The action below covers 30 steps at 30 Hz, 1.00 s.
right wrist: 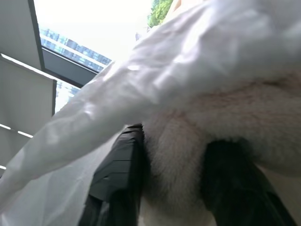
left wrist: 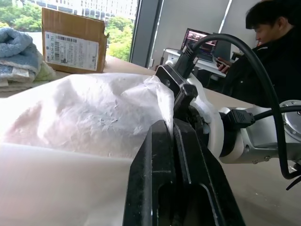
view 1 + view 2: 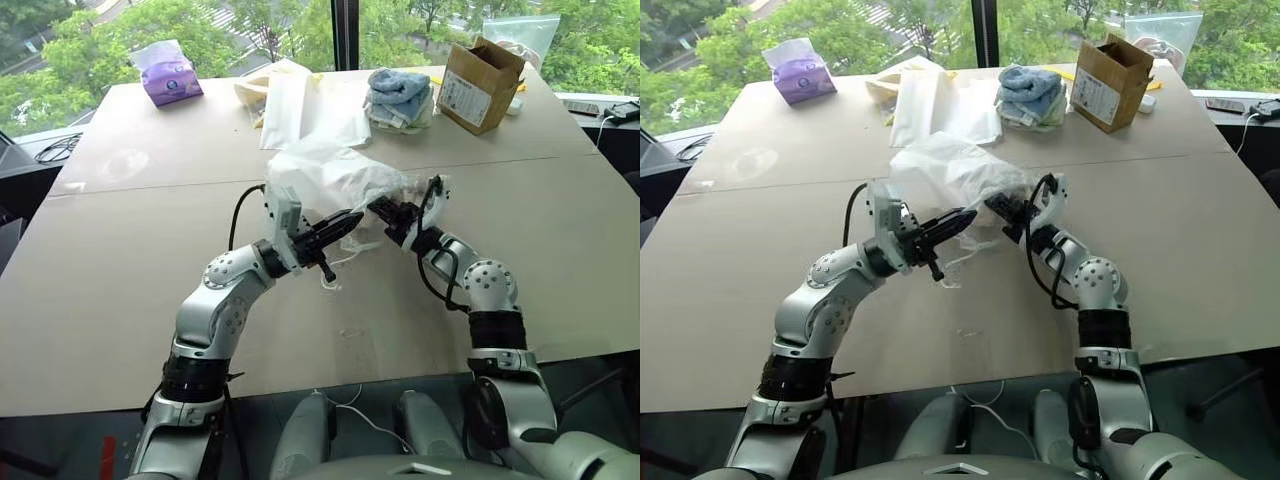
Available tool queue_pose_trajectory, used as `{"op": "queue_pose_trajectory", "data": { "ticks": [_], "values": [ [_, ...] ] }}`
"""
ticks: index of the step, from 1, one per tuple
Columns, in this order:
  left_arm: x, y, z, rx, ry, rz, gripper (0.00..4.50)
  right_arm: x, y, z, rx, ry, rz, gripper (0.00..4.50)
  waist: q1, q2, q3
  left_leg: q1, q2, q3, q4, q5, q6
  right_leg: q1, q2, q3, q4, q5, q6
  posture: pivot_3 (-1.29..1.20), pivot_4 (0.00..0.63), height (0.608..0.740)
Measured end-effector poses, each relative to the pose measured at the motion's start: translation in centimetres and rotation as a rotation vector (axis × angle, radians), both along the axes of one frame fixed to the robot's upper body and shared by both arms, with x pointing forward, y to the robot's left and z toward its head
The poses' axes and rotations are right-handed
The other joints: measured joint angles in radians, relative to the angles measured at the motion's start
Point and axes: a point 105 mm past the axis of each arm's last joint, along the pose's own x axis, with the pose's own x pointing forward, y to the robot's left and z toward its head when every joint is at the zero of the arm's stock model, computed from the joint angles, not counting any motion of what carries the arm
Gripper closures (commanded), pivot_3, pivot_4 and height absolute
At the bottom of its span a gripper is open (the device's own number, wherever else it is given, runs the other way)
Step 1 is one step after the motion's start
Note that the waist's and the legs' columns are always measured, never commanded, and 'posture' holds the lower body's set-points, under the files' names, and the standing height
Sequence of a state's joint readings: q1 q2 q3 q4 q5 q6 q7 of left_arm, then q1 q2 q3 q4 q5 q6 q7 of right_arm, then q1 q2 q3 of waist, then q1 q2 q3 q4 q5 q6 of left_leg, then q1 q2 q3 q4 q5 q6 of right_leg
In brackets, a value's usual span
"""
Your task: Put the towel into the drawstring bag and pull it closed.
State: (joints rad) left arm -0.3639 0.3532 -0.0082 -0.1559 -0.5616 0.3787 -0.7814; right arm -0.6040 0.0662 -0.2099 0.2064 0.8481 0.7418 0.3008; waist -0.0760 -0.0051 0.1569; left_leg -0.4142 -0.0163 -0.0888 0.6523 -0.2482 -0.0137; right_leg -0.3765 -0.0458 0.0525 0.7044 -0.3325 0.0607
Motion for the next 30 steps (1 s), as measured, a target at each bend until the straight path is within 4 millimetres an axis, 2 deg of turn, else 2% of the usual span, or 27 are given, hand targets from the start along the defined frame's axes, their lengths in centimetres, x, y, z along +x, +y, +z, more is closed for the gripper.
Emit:
{"op": "queue_pose_trajectory", "data": {
  "ticks": [2,4,7,11,15,16,18,20,21,22,25,27,30],
  "values": [
    [0.7,0.2,0.0,-0.008,0.001,0.031,4.50,0.2,-0.1,0.0,-0.062,-0.026,-0.035,0.58,0.004,0.000,0.000,0.000,0.000,0.000,0.001,0.000,0.000,0.000,0.000,0.000,0.000,0.000,0.000,0.00,0.150,0.740],
    [1.5,0.6,0.2,-0.031,0.007,0.075,4.50,-0.4,-0.4,-0.6,-0.203,-0.084,-0.020,0.58,0.008,0.000,0.000,0.000,-0.001,0.000,0.001,0.000,0.000,0.000,-0.001,0.000,0.000,0.000,0.000,0.00,0.150,0.740],
    [2.6,1.5,1.0,-0.065,0.005,0.135,4.50,-2.1,-0.8,-0.9,-0.299,-0.144,0.045,0.58,0.010,0.000,0.000,-0.002,-0.001,-0.001,0.001,0.000,0.000,0.000,-0.001,-0.001,-0.001,0.000,0.000,0.00,0.150,0.740],
    [3.0,1.4,1.9,-0.092,-0.011,0.147,4.50,-4.4,-2.7,-0.1,-0.422,-0.253,0.116,0.58,0.010,0.000,0.000,-0.002,-0.001,-0.001,0.001,0.000,0.000,0.001,-0.001,-0.001,-0.001,0.000,0.000,0.00,0.150,0.740],
    [3.2,1.4,1.5,-0.099,0.007,0.150,4.50,-6.6,-4.9,0.8,-0.464,-0.339,0.163,0.58,0.007,-0.001,0.000,-0.001,0.000,-0.001,0.001,0.000,0.001,0.002,0.000,-0.001,-0.003,0.000,0.000,0.00,0.150,0.740],
    [3.2,1.3,1.5,-0.101,0.008,0.148,4.50,-6.3,-5.6,0.9,-0.492,-0.356,0.137,0.58,0.007,-0.001,0.000,-0.001,0.000,-0.001,0.001,0.000,0.001,0.002,0.000,-0.001,-0.003,0.000,0.000,0.00,0.150,0.740],
    [3.2,1.3,1.5,-0.104,0.008,0.147,4.50,-4.8,-8.2,0.6,-0.637,-0.378,0.030,0.58,0.011,-0.001,0.000,0.000,-0.001,-0.001,0.002,-0.002,0.004,0.003,-0.001,-0.001,-0.003,0.000,0.000,0.00,0.150,0.740],
    [3.2,1.3,1.5,-0.104,0.008,0.149,4.50,-3.4,-10.7,-0.7,-0.820,-0.386,-0.048,0.58,0.016,-0.001,0.000,0.000,-0.001,-0.001,0.002,-0.002,0.003,0.004,-0.001,-0.002,-0.004,0.000,0.000,0.00,0.150,0.740],
    [3.2,1.4,1.5,-0.105,0.007,0.150,4.50,-3.2,-11.2,-1.2,-0.863,-0.387,-0.056,0.58,0.015,-0.001,0.000,0.000,-0.001,-0.002,0.002,-0.001,0.003,0.004,0.000,-0.002,-0.004,0.000,0.000,0.00,0.150,0.740],
    [3.2,1.4,1.5,-0.106,0.007,0.150,4.50,-2.9,-11.3,-1.9,-0.918,-0.400,-0.053,0.58,0.013,-0.001,0.000,0.000,-0.001,-0.001,0.001,0.000,0.000,0.004,0.000,-0.002,-0.004,0.000,0.000,0.00,0.150,0.740],
    [3.2,1.2,1.5,-0.109,0.009,0.144,4.50,-2.2,-9.8,-3.8,-1.021,-0.446,-0.004,0.58,0.005,-0.001,0.000,0.000,0.000,-0.001,0.001,0.000,0.000,0.003,0.000,-0.002,-0.005,0.000,0.000,0.00,0.150,0.740],
    [3.2,1.2,1.5,-0.110,0.010,0.144,4.50,-1.7,-9.1,-4.0,-1.009,-0.454,-0.007,0.58,0.007,-0.001,0.000,0.000,0.000,-0.001,0.001,0.000,0.000,0.003,-0.001,-0.002,-0.005,0.000,0.000,0.00,0.150,0.740],
    [3.2,1.1,1.4,-0.106,0.009,0.144,4.50,-0.3,-7.8,-3.2,-0.985,-0.498,-0.029,0.58,0.011,-0.001,0.000,0.000,0.000,-0.001,0.002,0.000,0.000,0.004,-0.001,-0.002,-0.005,0.000,0.000,0.00,0.150,0.740]
  ]
}}
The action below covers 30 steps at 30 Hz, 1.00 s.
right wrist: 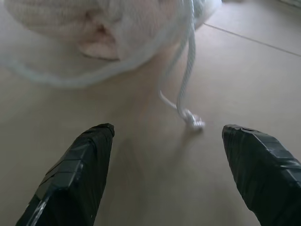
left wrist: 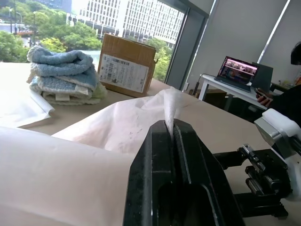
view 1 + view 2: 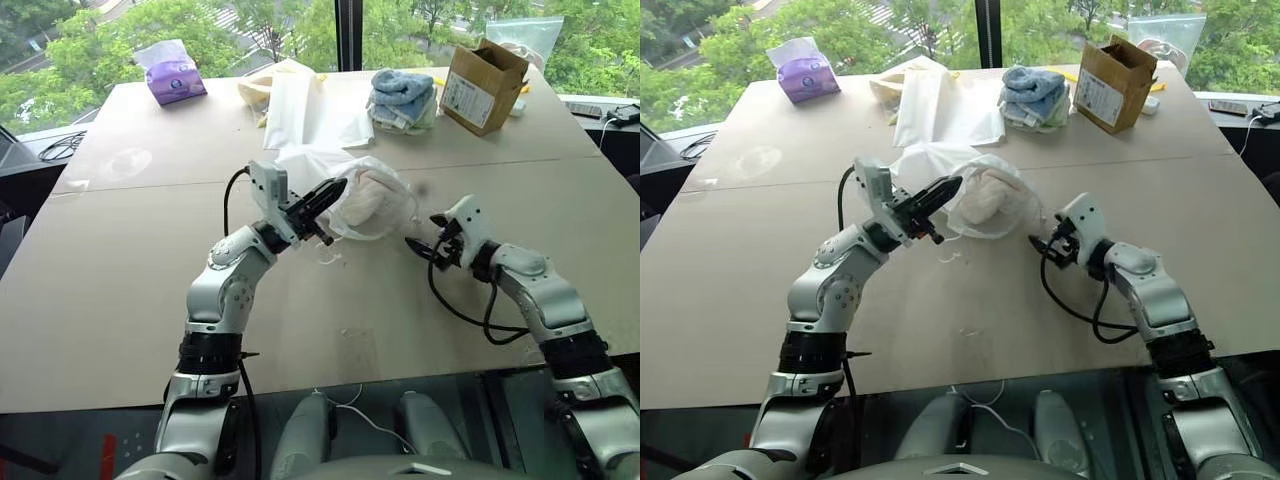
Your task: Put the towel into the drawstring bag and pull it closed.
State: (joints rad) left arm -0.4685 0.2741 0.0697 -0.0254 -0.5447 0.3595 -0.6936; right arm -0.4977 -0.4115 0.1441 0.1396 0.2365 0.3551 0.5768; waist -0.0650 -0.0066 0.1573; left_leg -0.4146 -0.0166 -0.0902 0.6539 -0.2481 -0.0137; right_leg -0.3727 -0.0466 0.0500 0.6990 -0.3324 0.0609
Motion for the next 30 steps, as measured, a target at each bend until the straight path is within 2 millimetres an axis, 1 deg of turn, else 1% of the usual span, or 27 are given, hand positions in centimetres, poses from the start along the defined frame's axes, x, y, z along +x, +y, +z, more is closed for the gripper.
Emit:
{"op": "queue_pose_trajectory", "data": {
  "ticks": [4,5,6,8,10,12,13,14,15,19,20,21,23,25,26,30],
  "values": [
    [0.0,0.2,0.0,0.009,-0.001,0.005,4.50,1.8,0.0,0.0,-0.014,-0.034,-0.048,0.58,0.005,0.000,0.000,0.000,0.000,-0.001,0.000,0.000,0.000,0.000,0.000,-0.001,0.000,0.000,0.000,0.00,0.150,0.740],
    [0.0,0.2,0.0,0.009,-0.001,0.005,4.50,2.0,0.2,0.0,-0.010,-0.037,-0.049,0.58,0.005,0.000,0.000,0.000,0.000,-0.001,0.000,0.000,0.000,0.000,0.000,-0.001,0.000,0.000,0.000,0.00,0.150,0.740],
    [0.0,0.2,0.0,0.009,-0.001,0.005,4.50,2.0,0.3,0.0,-0.006,-0.038,-0.048,0.81,0.005,0.000,0.000,0.000,0.000,-0.001,0.000,0.000,0.000,0.000,0.000,-0.001,0.000,0.000,0.000,0.00,0.150,0.740],
    [0.0,0.2,0.0,0.010,-0.001,0.006,4.50,2.2,0.5,-0.5,-0.001,-0.028,-0.041,1.37,0.005,0.000,0.000,0.000,0.000,-0.001,-0.001,0.000,0.000,0.000,0.000,-0.001,0.000,0.000,0.000,0.00,0.150,0.740],
    [0.0,0.2,0.0,0.012,-0.001,0.007,4.50,2.2,0.4,-1.0,0.002,-0.013,-0.042,2.22,0.004,0.000,0.000,0.000,0.000,-0.001,-0.001,0.000,0.000,0.000,0.000,-0.001,-0.001,0.000,0.000,0.00,0.150,0.740],
    [0.1,0.2,-0.1,0.015,-0.001,0.010,4.50,2.3,0.4,-0.9,0.012,-0.018,-0.046,3.35,0.004,0.000,0.000,0.000,0.000,-0.001,-0.001,0.000,0.000,0.000,0.000,-0.001,0.000,0.000,0.000,0.00,0.150,0.740],
    [0.1,0.2,-0.1,0.015,-0.001,0.010,4.50,2.3,0.3,-0.9,0.014,-0.020,-0.049,3.84,0.004,0.000,0.000,0.000,0.000,-0.001,0.000,0.000,0.000,0.000,0.000,-0.001,0.000,0.000,0.000,0.00,0.150,0.740],
    [0.1,0.2,-0.1,0.016,-0.001,0.011,4.50,2.3,0.1,-0.7,0.019,-0.023,-0.057,4.23,0.003,0.000,0.000,0.000,0.000,-0.001,0.000,0.000,0.000,0.000,0.000,-0.001,0.000,0.000,0.000,0.00,0.150,0.740],
    [0.1,0.3,-0.1,0.016,-0.001,0.011,4.50,2.4,0.0,-0.7,0.022,-0.025,-0.062,4.48,0.003,0.000,0.000,0.000,0.000,-0.001,0.000,0.000,0.000,0.000,0.000,-0.001,0.000,0.000,0.000,0.00,0.150,0.740],
    [0.1,0.3,-0.1,0.018,0.001,0.019,4.50,2.5,-0.4,-0.5,0.031,-0.028,-0.077,4.48,0.001,0.000,0.000,0.000,0.000,-0.001,0.000,0.000,0.000,0.000,0.000,-0.001,0.000,0.000,0.000,0.00,0.150,0.740],
    [0.2,0.4,-0.1,0.017,0.002,0.023,3.92,2.5,-0.6,-0.4,0.034,-0.028,-0.083,4.50,0.000,0.000,0.000,0.000,0.000,-0.001,0.000,0.000,0.000,0.000,0.000,-0.001,0.000,0.000,0.000,0.00,0.150,0.740],
    [0.2,0.4,-0.1,0.017,0.002,0.023,3.68,2.6,-0.7,-0.2,0.038,-0.031,-0.093,4.50,0.000,0.000,0.000,0.000,0.000,-0.001,0.000,0.000,0.000,0.000,0.000,-0.001,0.000,0.000,0.000,0.00,0.150,0.740],
    [0.1,0.7,-0.2,0.032,0.000,0.025,2.70,2.6,-0.9,0.4,0.044,-0.046,-0.101,4.50,-0.002,0.000,0.000,0.000,0.000,-0.001,0.000,0.000,0.000,0.000,0.000,-0.001,0.000,0.000,0.000,0.00,0.150,0.740],
    [0.1,1.2,-0.6,0.067,0.005,0.034,1.66,2.6,-0.8,0.8,0.047,-0.057,-0.104,4.50,-0.004,0.000,0.000,0.000,0.000,0.000,-0.001,0.000,0.000,0.000,0.000,-0.001,0.000,0.000,0.000,0.00,0.150,0.740],
    [0.0,1.3,-0.8,0.074,0.008,0.033,1.66,2.5,-0.8,0.9,0.047,-0.058,-0.104,4.50,-0.005,0.000,0.000,0.000,0.000,0.000,-0.001,0.000,0.000,0.000,0.000,-0.001,0.000,0.000,0.000,0.00,0.150,0.740],
    [-1.5,3.4,-2.2,0.157,0.059,-0.059,1.66,2.3,-0.6,1.3,0.048,-0.062,-0.102,4.50,-0.006,0.000,0.000,0.000,0.000,0.000,-0.001,0.000,0.000,-0.001,0.000,0.000,0.001,0.000,0.000,0.00,0.150,0.740]
  ]
}}
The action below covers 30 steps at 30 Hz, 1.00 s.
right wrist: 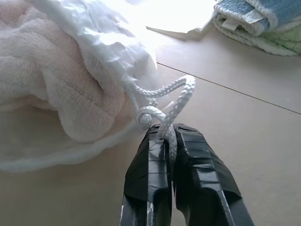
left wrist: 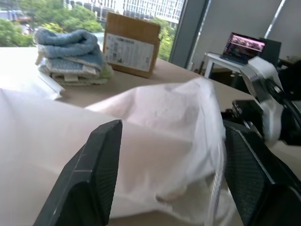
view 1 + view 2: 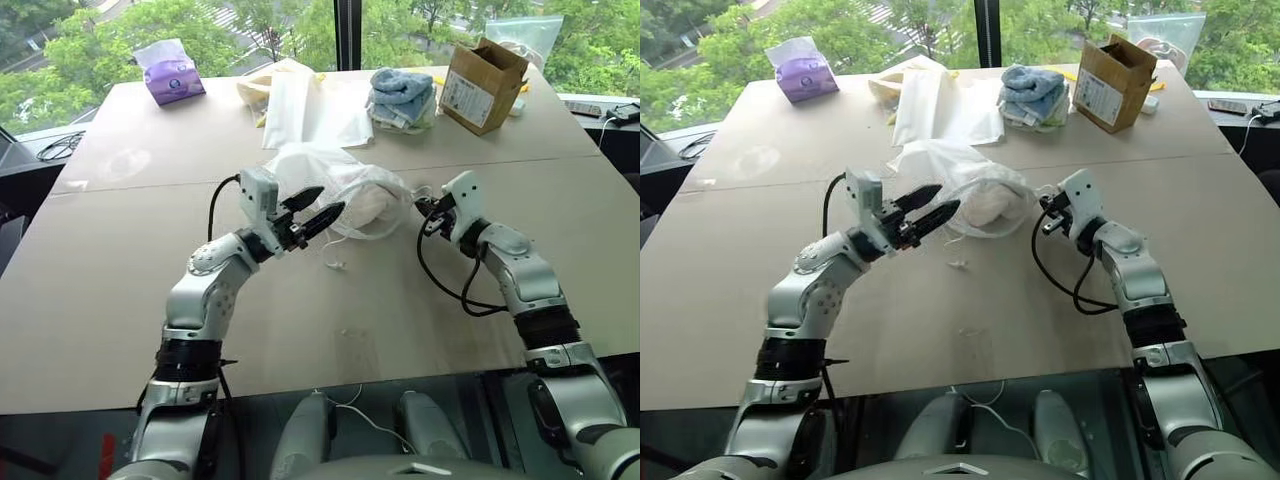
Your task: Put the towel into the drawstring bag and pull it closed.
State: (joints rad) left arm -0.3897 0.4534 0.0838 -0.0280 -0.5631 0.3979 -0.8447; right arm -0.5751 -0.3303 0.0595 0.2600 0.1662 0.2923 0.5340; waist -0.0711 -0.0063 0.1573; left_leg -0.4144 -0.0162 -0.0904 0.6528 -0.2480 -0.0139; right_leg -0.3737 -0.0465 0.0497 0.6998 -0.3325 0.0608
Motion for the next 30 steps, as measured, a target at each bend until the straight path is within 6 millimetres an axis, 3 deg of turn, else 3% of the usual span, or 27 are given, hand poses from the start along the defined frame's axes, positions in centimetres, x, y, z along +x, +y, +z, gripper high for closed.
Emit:
{"op": "queue_pose_trajectory", "data": {
  "ticks": [6,10,14,17,20,25,30],
  "values": [
    [-2.7,1.8,-1.3,0.103,0.101,-0.153,1.66,-0.1,0.2,0.1,0.004,0.007,0.000,4.50,0.003,0.000,0.000,0.000,0.000,0.000,0.000,0.000,0.000,0.000,0.000,0.000,0.000,0.000,0.000,0.00,0.150,0.740],
    [-3.8,0.0,-3.9,0.150,0.171,-0.239,1.66,-0.1,0.5,0.0,0.020,0.014,-0.001,4.50,0.006,0.000,0.000,0.000,0.000,0.000,0.000,0.000,0.000,0.000,0.000,0.000,0.000,0.000,0.000,0.00,0.150,0.740],
    [-2.1,-2.8,-4.2,0.109,0.116,-0.184,1.66,-0.2,1.0,0.3,0.034,0.006,0.008,4.50,0.010,0.000,0.000,0.000,0.000,-0.001,0.001,0.000,0.000,0.001,0.000,-0.001,0.001,0.000,0.000,0.00,0.150,0.740],
    [-0.6,-3.4,-3.4,0.093,0.054,-0.121,1.66,-0.4,1.3,0.7,0.040,-0.002,0.017,4.50,0.001,0.000,0.000,0.000,0.000,0.001,0.001,0.000,0.000,0.000,0.000,0.001,0.003,0.000,0.000,0.00,0.150,0.740],
    [-0.7,-3.3,-3.4,0.085,0.040,-0.117,1.66,-0.4,1.3,0.7,0.039,0.000,0.016,4.50,-0.003,0.000,0.000,0.000,0.000,0.002,0.001,0.000,0.000,-0.001,0.000,0.002,0.004,0.000,0.000,0.00,0.150,0.740],
    [-4.1,-2.3,-5.2,0.072,0.126,-0.189,1.66,-0.4,0.9,0.6,0.033,0.002,0.011,4.50,0.000,0.000,0.000,0.000,0.000,0.001,0.000,0.000,0.000,-0.002,0.000,0.002,0.004,0.000,0.000,0.00,0.150,0.740],
    [-4.0,-0.3,-4.0,0.049,0.065,-0.091,1.66,-0.7,1.0,0.6,0.036,-0.002,0.017,4.50,0.009,0.000,0.000,0.001,0.000,0.001,0.001,0.000,0.000,-0.001,0.000,0.002,0.004,0.000,0.000,0.00,0.150,0.740]
  ]
}}
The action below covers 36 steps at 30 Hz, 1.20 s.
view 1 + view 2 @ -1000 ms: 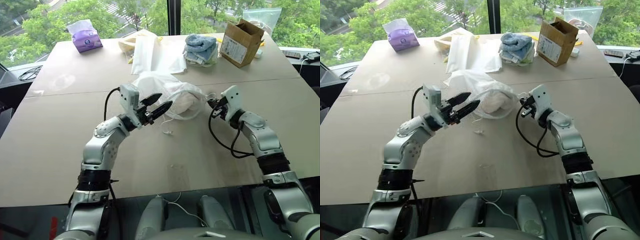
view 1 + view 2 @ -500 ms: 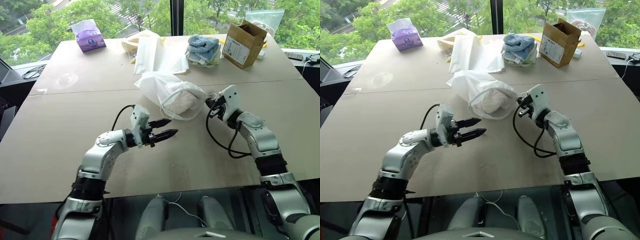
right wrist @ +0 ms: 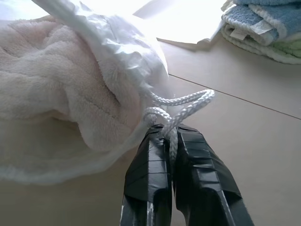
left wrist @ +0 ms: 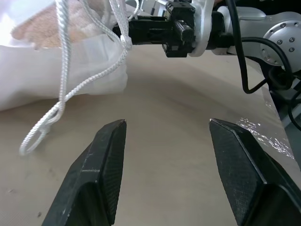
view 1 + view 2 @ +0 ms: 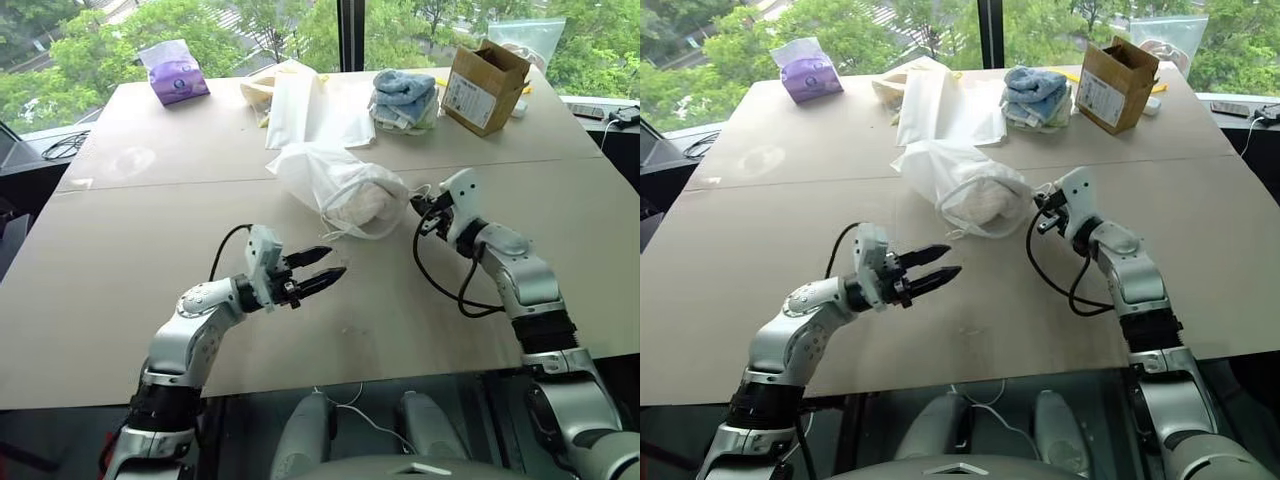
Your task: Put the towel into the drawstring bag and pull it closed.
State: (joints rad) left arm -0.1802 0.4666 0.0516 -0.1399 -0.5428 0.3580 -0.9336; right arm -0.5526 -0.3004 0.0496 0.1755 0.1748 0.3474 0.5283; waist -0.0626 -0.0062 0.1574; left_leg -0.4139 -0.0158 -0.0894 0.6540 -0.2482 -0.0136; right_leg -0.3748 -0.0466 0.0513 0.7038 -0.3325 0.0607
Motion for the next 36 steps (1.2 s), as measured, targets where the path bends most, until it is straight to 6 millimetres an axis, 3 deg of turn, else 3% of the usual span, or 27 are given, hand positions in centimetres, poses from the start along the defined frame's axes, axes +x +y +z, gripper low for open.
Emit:
{"op": "queue_pose_trajectory", "data": {
  "ticks": [10,15,21,25,31,36],
  "values": [
    [2.1,0.3,0.9,0.011,-0.120,0.132,1.66,-0.1,0.4,0.0,0.010,0.003,0.007,4.50,-0.002,0.000,0.000,0.000,0.000,0.000,0.000,0.000,0.000,0.000,0.000,0.000,0.000,0.000,0.000,0.00,0.150,0.740],
    [3.8,0.4,-0.3,0.064,-0.107,0.152,1.66,-0.1,0.3,0.0,0.010,0.006,0.003,4.50,-0.003,0.000,0.000,0.000,-0.001,0.000,0.000,0.000,0.000,0.000,0.000,0.000,0.000,0.000,0.000,0.00,0.150,0.740],
    [4.9,-1.5,-0.9,0.063,-0.085,0.086,1.66,-0.2,0.2,-0.1,0.011,0.007,-0.006,4.50,-0.004,0.000,0.000,0.000,-0.001,0.000,0.000,0.000,0.000,0.000,0.000,0.000,0.001,0.000,0.000,0.00,0.150,0.740],
    [5.8,-1.6,-1.5,0.071,-0.070,0.091,1.66,-0.2,0.1,-0.2,0.011,0.008,-0.011,4.50,-0.008,0.000,0.000,0.000,-0.001,0.000,0.000,0.000,0.000,0.000,0.000,0.000,0.001,0.000,0.000,0.00,0.150,0.740],
    [5.9,-1.6,-2.0,0.064,-0.054,0.098,4.36,-0.3,0.2,0.0,0.011,0.003,-0.012,4.50,-0.007,0.000,0.000,0.000,-0.001,0.000,0.000,0.000,0.000,0.000,0.000,0.000,0.001,0.000,0.000,0.00,0.150,0.740],
    [5.9,-1.3,-2.1,0.076,-0.067,0.115,4.48,-0.3,0.1,0.2,0.015,-0.006,-0.015,4.50,-0.007,0.000,0.000,0.000,-0.001,0.000,0.000,0.000,0.000,0.000,0.000,0.000,0.001,0.000,0.000,0.00,0.150,0.740]
  ]
}}
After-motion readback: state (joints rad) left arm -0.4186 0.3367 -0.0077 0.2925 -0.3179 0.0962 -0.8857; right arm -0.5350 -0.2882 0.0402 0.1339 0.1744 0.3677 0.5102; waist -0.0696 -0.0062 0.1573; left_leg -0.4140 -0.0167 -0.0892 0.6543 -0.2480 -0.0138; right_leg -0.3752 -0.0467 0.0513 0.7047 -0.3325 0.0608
